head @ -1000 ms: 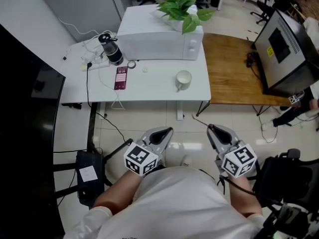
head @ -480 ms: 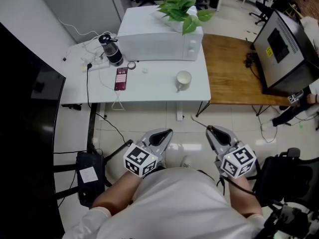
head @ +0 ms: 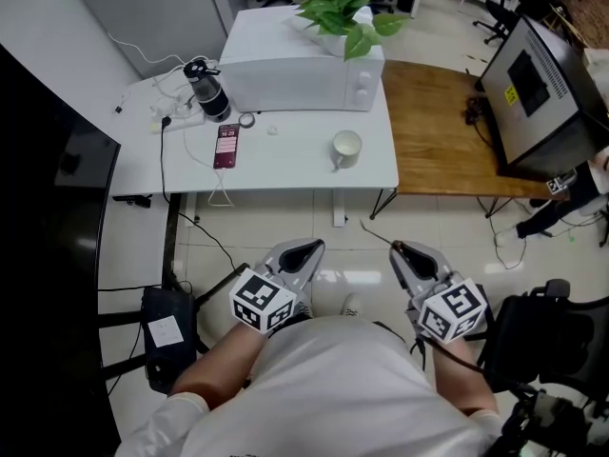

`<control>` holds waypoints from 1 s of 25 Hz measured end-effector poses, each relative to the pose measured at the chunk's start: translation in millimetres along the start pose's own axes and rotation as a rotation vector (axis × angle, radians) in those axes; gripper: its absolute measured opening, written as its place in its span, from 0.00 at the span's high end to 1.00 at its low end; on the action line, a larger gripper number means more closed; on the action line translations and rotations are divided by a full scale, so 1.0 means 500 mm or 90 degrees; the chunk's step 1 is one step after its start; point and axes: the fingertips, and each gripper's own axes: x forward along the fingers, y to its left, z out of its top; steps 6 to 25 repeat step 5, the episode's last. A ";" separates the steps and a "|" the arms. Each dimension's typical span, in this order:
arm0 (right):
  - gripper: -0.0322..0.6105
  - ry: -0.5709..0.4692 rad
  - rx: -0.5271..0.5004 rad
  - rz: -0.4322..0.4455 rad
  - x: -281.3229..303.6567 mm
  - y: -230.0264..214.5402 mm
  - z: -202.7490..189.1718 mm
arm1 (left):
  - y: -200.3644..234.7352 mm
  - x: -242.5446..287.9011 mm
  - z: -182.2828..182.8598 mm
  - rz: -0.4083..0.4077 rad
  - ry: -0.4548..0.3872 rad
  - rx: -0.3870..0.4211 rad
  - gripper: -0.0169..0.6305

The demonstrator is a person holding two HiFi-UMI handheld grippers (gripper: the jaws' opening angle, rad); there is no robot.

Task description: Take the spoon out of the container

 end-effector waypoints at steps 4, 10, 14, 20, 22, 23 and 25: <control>0.87 0.003 0.003 -0.002 -0.003 0.000 -0.004 | 0.002 0.002 0.006 0.001 0.000 0.003 0.97; 0.87 0.003 0.004 -0.003 -0.004 0.000 -0.004 | 0.002 0.002 0.006 0.002 0.000 0.003 0.97; 0.87 0.003 0.004 -0.003 -0.004 0.000 -0.004 | 0.002 0.002 0.006 0.002 0.000 0.003 0.97; 0.87 0.003 0.004 -0.003 -0.004 0.000 -0.004 | 0.002 0.002 0.006 0.002 0.000 0.003 0.97; 0.87 0.003 0.004 -0.003 -0.004 0.000 -0.004 | 0.002 0.002 0.006 0.002 0.000 0.003 0.97; 0.87 0.003 0.004 -0.003 -0.004 0.000 -0.004 | 0.002 0.002 0.006 0.002 0.000 0.003 0.97; 0.87 0.003 0.004 -0.003 -0.004 0.000 -0.004 | 0.002 0.002 0.006 0.002 0.000 0.003 0.97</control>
